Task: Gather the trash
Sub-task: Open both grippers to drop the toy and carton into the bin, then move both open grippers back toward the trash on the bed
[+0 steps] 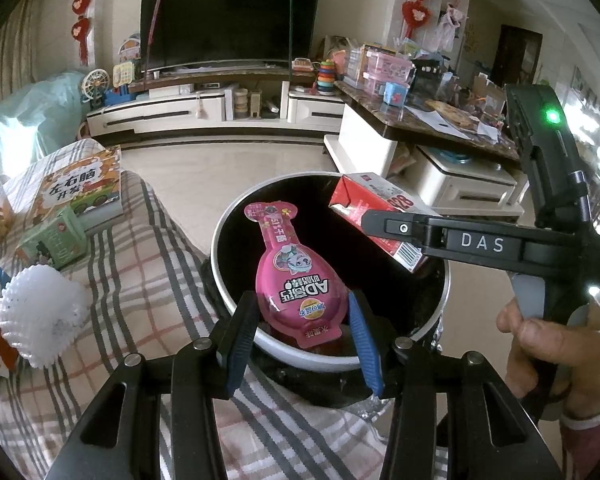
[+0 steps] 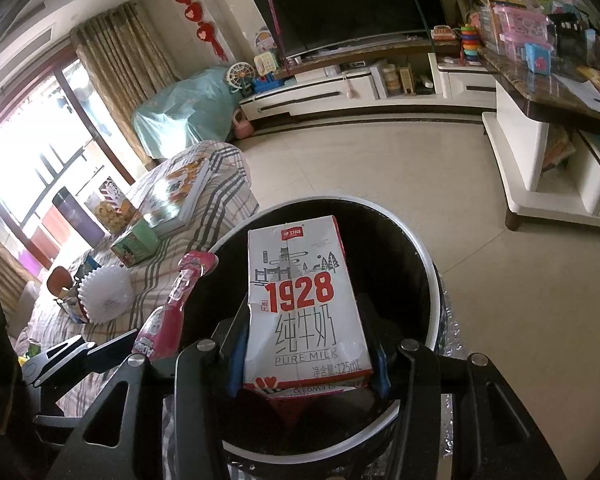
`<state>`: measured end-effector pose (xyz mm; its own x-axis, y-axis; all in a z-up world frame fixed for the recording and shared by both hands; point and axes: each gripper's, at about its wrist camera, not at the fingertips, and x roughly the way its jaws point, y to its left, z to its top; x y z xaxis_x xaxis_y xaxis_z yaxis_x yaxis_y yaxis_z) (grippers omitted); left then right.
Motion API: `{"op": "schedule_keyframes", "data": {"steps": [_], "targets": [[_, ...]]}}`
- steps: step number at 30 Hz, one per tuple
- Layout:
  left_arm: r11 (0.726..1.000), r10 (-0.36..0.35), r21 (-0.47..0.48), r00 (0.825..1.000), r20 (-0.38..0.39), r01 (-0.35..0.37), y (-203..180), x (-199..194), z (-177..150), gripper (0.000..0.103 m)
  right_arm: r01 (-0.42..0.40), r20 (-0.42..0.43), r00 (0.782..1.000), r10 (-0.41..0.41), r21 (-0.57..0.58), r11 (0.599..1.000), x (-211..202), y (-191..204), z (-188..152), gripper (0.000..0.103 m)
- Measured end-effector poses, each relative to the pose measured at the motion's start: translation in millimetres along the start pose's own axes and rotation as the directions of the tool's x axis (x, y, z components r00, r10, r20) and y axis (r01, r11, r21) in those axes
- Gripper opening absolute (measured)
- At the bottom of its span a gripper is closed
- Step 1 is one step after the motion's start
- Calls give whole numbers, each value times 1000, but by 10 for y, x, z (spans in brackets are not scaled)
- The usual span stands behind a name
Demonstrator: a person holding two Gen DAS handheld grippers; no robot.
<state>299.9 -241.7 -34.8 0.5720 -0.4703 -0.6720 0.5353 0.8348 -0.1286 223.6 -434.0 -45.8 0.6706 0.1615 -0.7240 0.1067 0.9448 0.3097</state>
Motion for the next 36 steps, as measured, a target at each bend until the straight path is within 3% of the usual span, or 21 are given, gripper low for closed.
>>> {"op": "schedule_keyframes", "data": {"steps": [6,10,17,36], "targets": [[1000,2,-14,1000,-15,-2,14,-1,34,48,3,-4,1000,-3,2,1000,7,9,17,52],[1000,5,-31,1000,-5,-5,39,-56,18,56,-4,10,1000,4,14,1000,-29,-2,40,74],[995,3,-97,1000,-6,-4,221,-224,-218,58,-22,37,999,20,40,999,-140,47,-49,89],[949,97,-301,995,5,-91,938,-1068,-1032,59,-146,-3,989,146,-21,989,-142,912,-515,97]]}}
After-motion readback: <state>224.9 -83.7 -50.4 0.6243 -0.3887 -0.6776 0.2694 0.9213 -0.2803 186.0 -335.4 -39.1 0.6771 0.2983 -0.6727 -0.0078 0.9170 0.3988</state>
